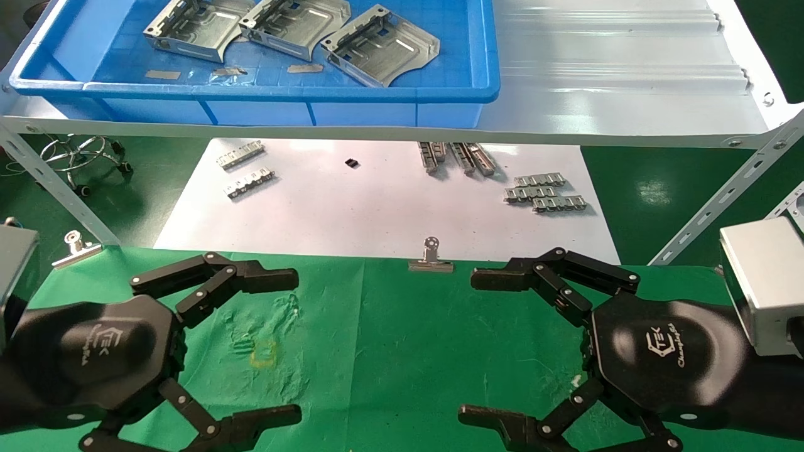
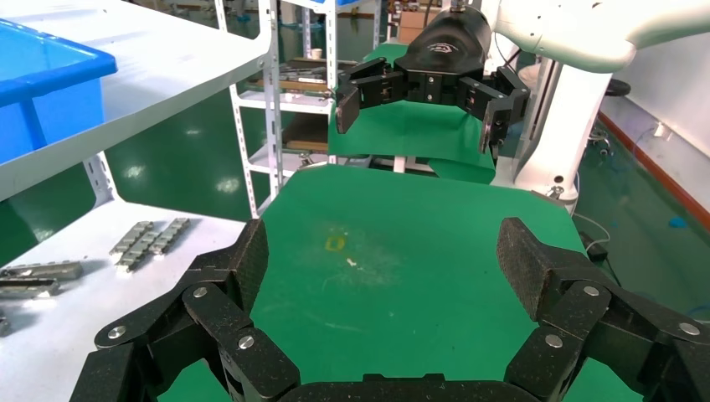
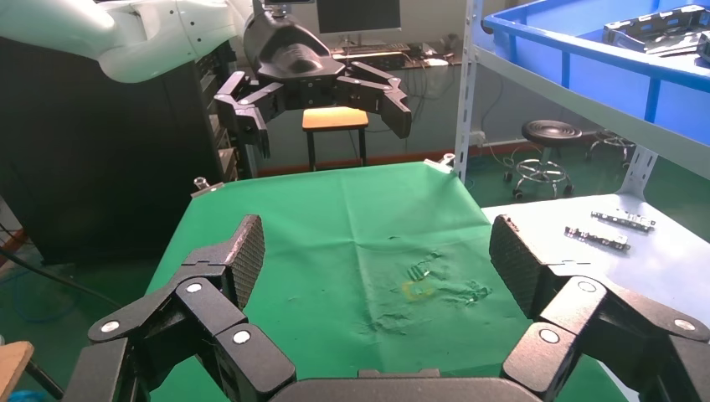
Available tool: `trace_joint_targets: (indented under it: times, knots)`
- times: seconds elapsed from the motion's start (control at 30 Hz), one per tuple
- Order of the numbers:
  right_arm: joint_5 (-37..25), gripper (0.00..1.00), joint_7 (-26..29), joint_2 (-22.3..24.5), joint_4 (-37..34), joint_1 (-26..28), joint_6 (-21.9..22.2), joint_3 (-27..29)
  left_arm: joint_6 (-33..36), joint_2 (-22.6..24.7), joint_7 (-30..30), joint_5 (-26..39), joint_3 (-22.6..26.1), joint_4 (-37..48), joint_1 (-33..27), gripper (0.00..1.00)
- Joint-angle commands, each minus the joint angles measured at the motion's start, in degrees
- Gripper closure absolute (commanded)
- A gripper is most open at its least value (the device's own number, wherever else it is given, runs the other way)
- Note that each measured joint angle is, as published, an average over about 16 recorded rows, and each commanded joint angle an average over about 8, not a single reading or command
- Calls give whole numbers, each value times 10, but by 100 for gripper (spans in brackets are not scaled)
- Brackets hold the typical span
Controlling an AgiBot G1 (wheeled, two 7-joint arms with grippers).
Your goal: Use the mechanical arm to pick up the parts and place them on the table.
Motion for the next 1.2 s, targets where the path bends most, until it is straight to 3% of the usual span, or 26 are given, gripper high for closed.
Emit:
trace_joint_targets:
  times: [0.03,0.33,0.4,0.6,0.63,0.93,1.2]
  knots:
    - [0,0,0,0,0,0,0,0,0,0,0,0,0,0,0,0]
    - [0,1,0,0,0,0,0,0,0,0,0,0,0,0,0,0]
    - [0,18,0,0,0,0,0,0,0,0,0,0,0,0,0,0]
    - [0,92,0,0,0,0,0,0,-5,2,-2,1,0,4,0,0]
    - [0,98,0,0,0,0,0,0,-8,3,-3,1,0,6,-1,0]
    - [0,100,0,0,0,0,0,0,-61,30,-9,12,-3,27,-30,0]
    - [0,100,0,0,0,0,0,0,-135,80,-32,54,12,82,-108,0]
